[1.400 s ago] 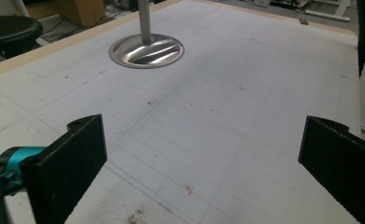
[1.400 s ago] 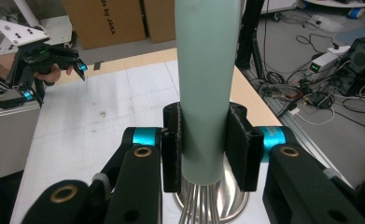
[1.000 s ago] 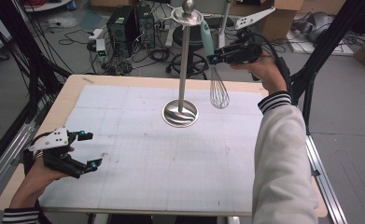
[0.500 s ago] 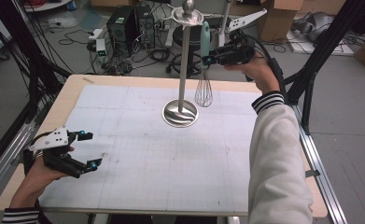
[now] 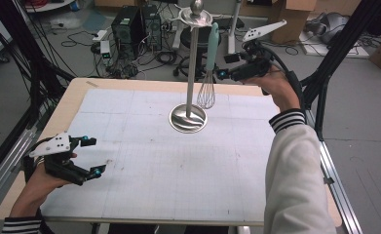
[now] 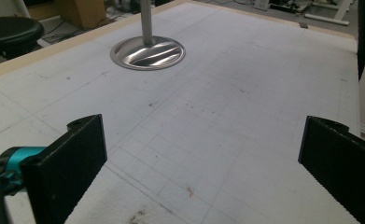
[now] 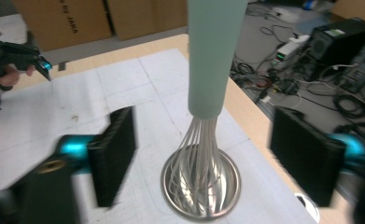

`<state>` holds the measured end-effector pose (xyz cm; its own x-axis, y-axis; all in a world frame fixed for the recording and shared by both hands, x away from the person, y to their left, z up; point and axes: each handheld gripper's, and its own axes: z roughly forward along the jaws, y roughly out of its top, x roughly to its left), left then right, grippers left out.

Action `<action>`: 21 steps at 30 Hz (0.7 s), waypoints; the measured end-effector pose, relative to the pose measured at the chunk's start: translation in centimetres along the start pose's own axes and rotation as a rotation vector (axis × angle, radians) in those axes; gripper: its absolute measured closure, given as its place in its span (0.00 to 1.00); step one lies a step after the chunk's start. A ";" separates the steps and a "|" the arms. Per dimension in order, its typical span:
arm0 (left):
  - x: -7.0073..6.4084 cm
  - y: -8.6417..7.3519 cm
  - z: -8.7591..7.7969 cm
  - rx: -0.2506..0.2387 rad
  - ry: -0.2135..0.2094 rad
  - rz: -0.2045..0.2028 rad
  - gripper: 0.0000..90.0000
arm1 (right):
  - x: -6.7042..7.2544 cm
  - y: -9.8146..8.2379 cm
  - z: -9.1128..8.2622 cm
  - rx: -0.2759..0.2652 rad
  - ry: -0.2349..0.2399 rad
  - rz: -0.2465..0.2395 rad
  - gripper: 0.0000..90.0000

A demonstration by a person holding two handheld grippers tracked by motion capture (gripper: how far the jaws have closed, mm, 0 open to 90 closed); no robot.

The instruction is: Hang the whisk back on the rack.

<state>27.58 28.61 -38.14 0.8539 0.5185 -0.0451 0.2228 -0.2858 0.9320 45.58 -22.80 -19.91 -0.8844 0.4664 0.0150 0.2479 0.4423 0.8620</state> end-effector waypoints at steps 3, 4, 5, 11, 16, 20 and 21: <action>-0.1 0.0 0.0 -0.004 -0.002 -0.002 0.02 | 0.8 -0.9 -0.6 -0.016 -0.001 -0.012 0.00; -0.1 0.0 0.0 -0.003 -0.001 -0.003 0.02 | 1.2 -1.3 -0.7 -0.026 -0.008 -0.005 0.00; -0.1 0.0 0.0 -0.003 -0.002 -0.001 0.02 | 1.5 -1.6 -0.9 -0.023 -0.021 0.002 0.00; -0.1 0.0 -0.1 -0.010 -0.005 0.000 0.02 | 2.8 -3.9 -1.4 -0.029 -0.034 -0.006 0.00; -0.1 0.0 0.0 -0.007 -0.004 -0.001 0.02 | 3.6 -5.9 -2.0 -0.036 -0.039 0.003 0.00; -0.1 0.0 -0.1 -0.009 -0.003 0.000 0.02 | 4.4 -7.4 -2.5 -0.045 -0.053 0.006 0.00; -0.2 0.0 -0.1 -0.009 -0.003 0.000 0.02 | 4.6 -7.8 -2.6 -0.049 -0.056 0.005 0.00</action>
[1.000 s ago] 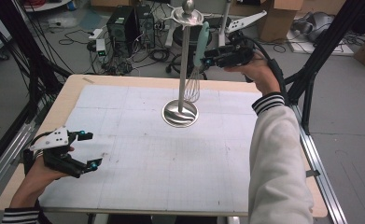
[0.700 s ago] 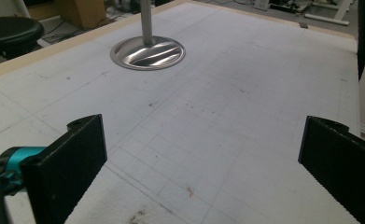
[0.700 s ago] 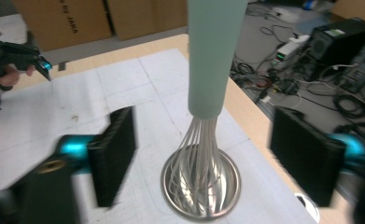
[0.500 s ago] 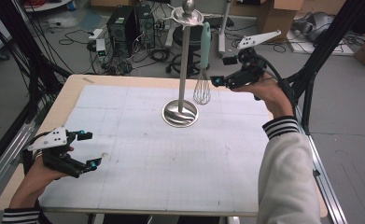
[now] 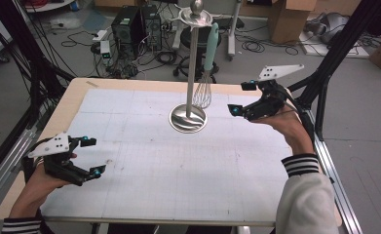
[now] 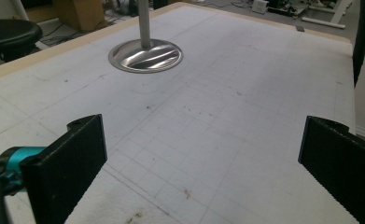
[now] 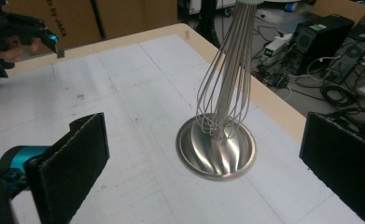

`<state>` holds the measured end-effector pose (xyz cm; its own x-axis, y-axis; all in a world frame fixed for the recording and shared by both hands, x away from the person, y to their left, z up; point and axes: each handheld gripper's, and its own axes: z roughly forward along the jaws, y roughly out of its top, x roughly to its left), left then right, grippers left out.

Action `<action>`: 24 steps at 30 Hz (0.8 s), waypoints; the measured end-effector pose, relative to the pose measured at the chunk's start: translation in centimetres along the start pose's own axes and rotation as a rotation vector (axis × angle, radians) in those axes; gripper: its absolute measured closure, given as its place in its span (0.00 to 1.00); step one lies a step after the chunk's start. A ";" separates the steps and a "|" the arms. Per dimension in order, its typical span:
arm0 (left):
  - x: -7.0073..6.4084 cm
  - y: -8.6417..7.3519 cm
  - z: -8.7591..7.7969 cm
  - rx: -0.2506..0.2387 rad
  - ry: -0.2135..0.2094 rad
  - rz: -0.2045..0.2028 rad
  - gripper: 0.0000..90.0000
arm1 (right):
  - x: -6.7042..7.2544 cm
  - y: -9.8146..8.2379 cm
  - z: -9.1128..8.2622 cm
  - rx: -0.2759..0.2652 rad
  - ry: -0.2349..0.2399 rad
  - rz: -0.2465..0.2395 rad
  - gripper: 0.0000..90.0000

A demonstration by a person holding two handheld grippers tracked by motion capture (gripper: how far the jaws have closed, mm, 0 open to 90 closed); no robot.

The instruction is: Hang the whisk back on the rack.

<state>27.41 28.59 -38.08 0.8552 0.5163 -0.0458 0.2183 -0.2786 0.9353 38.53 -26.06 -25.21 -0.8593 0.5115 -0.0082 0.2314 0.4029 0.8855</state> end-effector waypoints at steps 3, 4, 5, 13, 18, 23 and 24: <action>-0.1 0.0 0.1 0.002 -0.002 0.002 0.02 | 0.7 -1.0 -0.6 -0.011 -0.012 0.004 0.00; -0.1 0.0 0.1 0.004 -0.002 0.004 0.02 | 0.9 -1.4 -0.8 -0.018 -0.007 0.005 0.00; -0.2 0.0 0.1 0.003 -0.003 0.002 0.02 | 1.2 -1.8 -1.0 -0.021 -0.014 0.014 0.00; -0.3 0.0 0.0 -0.005 -0.003 0.000 0.02 | 3.1 -5.9 -2.1 -0.055 -0.044 0.037 0.00; -0.3 -0.2 0.0 0.003 -0.006 -0.002 0.02 | 4.2 -8.8 -2.6 -0.085 -0.050 0.061 0.00; -0.3 -0.4 -0.1 0.003 -0.008 -0.012 0.02 | 5.2 -11.2 -3.0 -0.108 -0.079 0.067 0.00; -0.3 -0.4 -0.1 0.004 -0.008 -0.010 0.02 | 5.3 -11.5 -3.1 -0.106 -0.080 0.067 0.00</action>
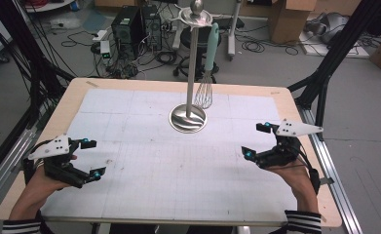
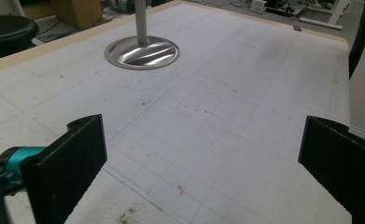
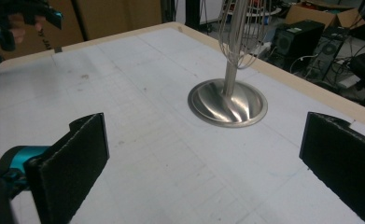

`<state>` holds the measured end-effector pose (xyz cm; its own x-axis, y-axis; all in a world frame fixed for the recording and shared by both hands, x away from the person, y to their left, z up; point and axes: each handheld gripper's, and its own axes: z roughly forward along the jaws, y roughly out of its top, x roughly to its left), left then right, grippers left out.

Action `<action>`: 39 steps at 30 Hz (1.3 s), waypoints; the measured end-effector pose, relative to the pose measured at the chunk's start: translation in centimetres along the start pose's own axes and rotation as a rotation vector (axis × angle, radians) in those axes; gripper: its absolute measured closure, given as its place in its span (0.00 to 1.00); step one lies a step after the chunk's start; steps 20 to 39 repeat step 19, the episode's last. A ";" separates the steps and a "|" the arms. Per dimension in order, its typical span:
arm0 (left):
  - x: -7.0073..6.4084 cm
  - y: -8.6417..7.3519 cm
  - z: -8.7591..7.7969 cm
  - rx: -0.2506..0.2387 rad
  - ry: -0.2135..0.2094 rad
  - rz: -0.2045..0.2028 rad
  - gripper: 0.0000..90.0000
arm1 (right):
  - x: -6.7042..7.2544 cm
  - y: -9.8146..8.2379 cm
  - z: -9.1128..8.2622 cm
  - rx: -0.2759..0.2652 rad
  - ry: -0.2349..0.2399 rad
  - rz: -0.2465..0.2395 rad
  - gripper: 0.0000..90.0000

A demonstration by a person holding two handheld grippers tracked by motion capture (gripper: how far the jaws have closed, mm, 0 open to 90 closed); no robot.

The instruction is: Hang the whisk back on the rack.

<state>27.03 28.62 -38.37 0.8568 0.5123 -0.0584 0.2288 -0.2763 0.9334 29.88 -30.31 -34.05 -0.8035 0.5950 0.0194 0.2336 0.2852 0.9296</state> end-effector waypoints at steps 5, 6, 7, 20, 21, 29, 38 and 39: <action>-0.1 -0.1 -0.1 -0.004 0.007 -0.005 0.02 | 0.9 -1.9 -0.7 -0.010 -0.019 0.004 0.00; -0.1 -0.1 -0.1 -0.005 0.006 -0.004 0.02 | 1.0 -2.2 -0.8 -0.011 -0.026 0.001 0.00; 0.0 -0.2 -0.1 -0.004 0.006 -0.003 0.02 | 1.1 -2.6 -0.9 -0.013 -0.028 0.008 0.00; -0.2 -0.2 -0.2 -0.006 0.014 0.000 0.02 | 1.6 -4.9 -0.4 0.009 -0.020 0.021 0.00; -0.2 -0.2 -0.2 -0.006 0.014 0.000 0.02 | 1.6 -4.9 -0.4 0.009 -0.020 0.021 0.00; -0.2 -0.2 -0.2 -0.006 0.014 0.000 0.02 | 1.6 -4.9 -0.4 0.009 -0.020 0.021 0.00; -0.2 -0.2 -0.2 -0.006 0.014 0.000 0.02 | 1.6 -4.9 -0.4 0.009 -0.020 0.021 0.00; -0.2 -0.2 -0.2 -0.006 0.014 0.000 0.02 | 1.6 -4.9 -0.4 0.009 -0.020 0.021 0.00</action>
